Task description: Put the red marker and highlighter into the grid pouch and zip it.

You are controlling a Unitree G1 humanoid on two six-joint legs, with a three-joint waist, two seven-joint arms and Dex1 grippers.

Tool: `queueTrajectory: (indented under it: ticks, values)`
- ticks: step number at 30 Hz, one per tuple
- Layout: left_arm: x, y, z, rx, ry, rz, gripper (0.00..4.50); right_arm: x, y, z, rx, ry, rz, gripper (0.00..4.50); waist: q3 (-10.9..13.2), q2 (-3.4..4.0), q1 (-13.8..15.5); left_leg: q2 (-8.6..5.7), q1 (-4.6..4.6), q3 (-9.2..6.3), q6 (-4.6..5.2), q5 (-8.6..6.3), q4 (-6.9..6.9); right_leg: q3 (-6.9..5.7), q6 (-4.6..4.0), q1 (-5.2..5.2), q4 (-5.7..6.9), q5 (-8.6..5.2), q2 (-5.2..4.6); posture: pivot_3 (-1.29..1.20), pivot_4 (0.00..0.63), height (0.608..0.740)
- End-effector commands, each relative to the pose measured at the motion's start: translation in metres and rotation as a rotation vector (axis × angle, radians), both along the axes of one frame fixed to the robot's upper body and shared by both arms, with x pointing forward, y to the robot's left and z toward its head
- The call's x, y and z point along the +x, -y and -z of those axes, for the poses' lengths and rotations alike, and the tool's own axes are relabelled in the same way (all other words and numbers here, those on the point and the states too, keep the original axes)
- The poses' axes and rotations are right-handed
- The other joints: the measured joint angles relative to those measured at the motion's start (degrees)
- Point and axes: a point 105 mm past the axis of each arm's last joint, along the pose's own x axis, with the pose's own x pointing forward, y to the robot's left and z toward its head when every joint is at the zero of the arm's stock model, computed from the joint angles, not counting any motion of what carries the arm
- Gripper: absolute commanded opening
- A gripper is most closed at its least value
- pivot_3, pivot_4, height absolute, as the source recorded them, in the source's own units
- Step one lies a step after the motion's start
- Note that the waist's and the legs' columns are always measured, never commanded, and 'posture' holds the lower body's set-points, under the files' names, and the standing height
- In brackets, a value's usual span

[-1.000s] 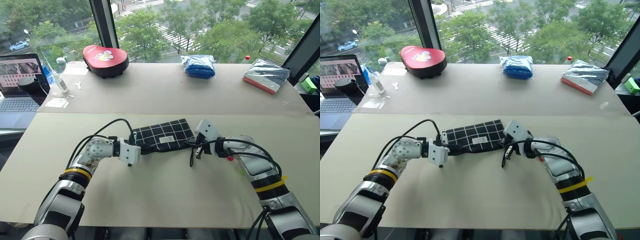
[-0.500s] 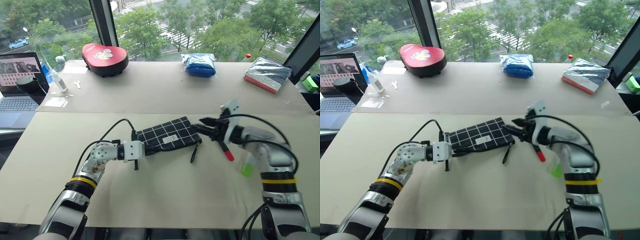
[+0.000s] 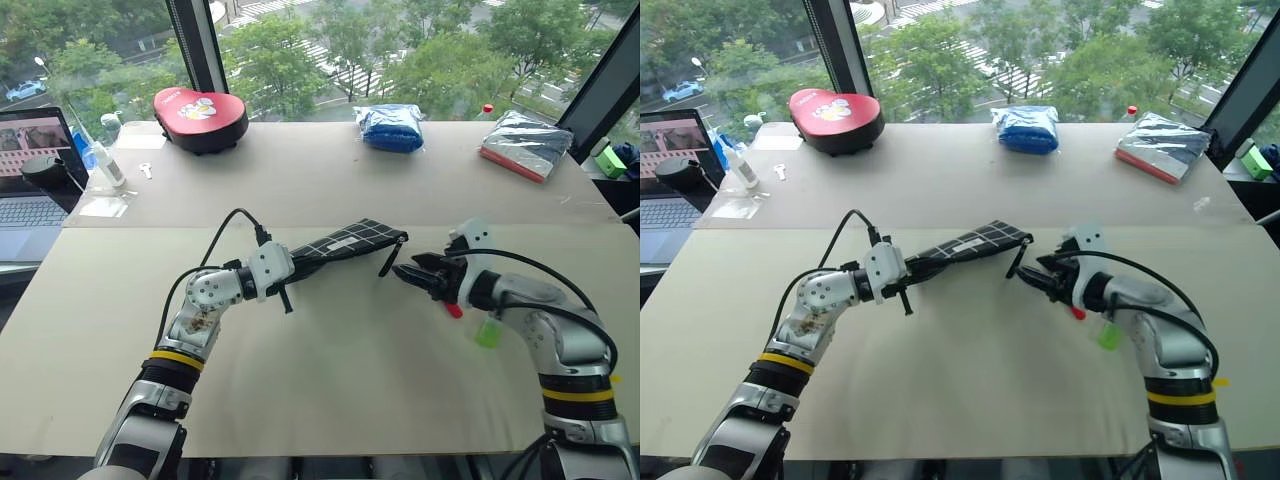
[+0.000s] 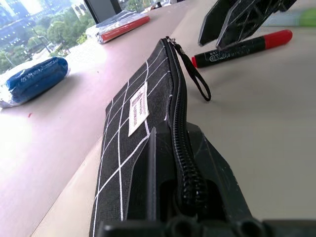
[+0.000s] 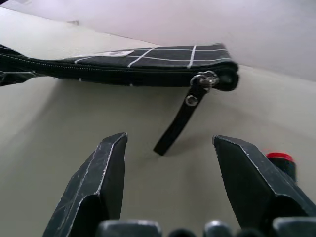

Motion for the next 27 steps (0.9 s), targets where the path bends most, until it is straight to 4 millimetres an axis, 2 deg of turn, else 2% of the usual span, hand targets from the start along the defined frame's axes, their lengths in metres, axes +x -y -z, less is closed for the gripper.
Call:
queueTrajectory:
  ticks: [1,10,13,14,16,19,20,24,27]
  values:
    - [0.000,0.003,-0.015,-0.017,0.049,0.001,0.00,0.016,0.005,-0.006,-0.003,0.041,0.072,3.09,0.0,0.00,0.0,0.00,0.00,0.00,0.00,0.00,0.00,0.00,0.00,0.00,0.00,0.00,0.00,0.00,0.150,0.740]
    - [-0.002,0.004,-0.016,-0.032,0.043,-0.005,0.00,0.032,0.002,0.000,0.006,0.021,0.103,3.09,0.0,0.00,0.0,-0.01,-0.06,0.00,0.00,0.00,-0.01,-0.02,0.00,-0.02,0.01,0.01,0.00,0.00,0.150,0.740]
    - [-0.002,0.004,-0.016,-0.032,0.042,-0.006,0.00,0.036,-0.002,-0.003,0.023,0.030,0.107,2.36,0.0,0.00,-0.3,0.01,-0.06,0.00,0.00,0.00,-0.04,-0.02,0.00,-0.06,0.01,0.00,0.02,0.00,0.150,0.740]
    - [-0.003,0.005,-0.016,-0.032,0.041,-0.005,0.00,0.037,-0.004,-0.004,0.031,0.034,0.099,2.03,0.0,0.00,-0.4,0.01,-0.07,0.00,-0.02,0.01,-0.04,-0.02,0.00,-0.08,0.02,0.00,0.02,0.00,0.150,0.740]
    - [-0.002,0.005,-0.016,-0.033,0.040,-0.006,0.00,0.039,-0.009,-0.004,0.048,0.030,0.082,1.09,0.0,0.00,-0.4,0.00,-0.14,0.00,-0.04,0.02,-0.04,-0.02,-0.01,-0.15,0.04,0.01,0.02,0.00,0.150,0.740]
    - [-0.003,0.005,-0.014,-0.034,0.036,-0.009,0.00,0.035,-0.012,-0.005,0.054,0.030,0.049,0.22,0.0,0.01,-0.4,-0.01,-0.33,0.00,-0.09,0.06,0.00,0.00,-0.01,-0.32,0.06,0.02,0.01,0.00,0.150,0.740]
    - [-0.003,0.005,-0.014,-0.034,0.036,-0.010,0.00,0.034,-0.012,-0.005,0.054,0.032,0.040,0.04,0.0,0.01,-0.4,-0.01,-0.45,0.00,-0.13,0.08,0.01,0.00,-0.01,-0.43,0.08,0.02,0.01,0.00,0.150,0.740]
    - [-0.002,0.005,-0.013,-0.034,0.034,-0.015,0.00,0.034,-0.008,-0.009,0.064,0.042,0.049,0.04,0.0,0.01,-0.4,-0.01,-0.58,0.00,-0.36,0.22,0.02,-0.01,-0.01,-0.53,0.11,0.03,0.02,0.00,0.150,0.740]
    - [-0.001,0.006,-0.013,-0.037,0.034,-0.018,0.00,0.032,-0.015,-0.012,0.086,0.055,0.019,0.04,0.0,0.01,-0.4,-0.01,-0.58,0.00,-0.35,0.21,0.02,-0.01,-0.01,-0.53,0.11,0.03,0.01,0.00,0.150,0.740]
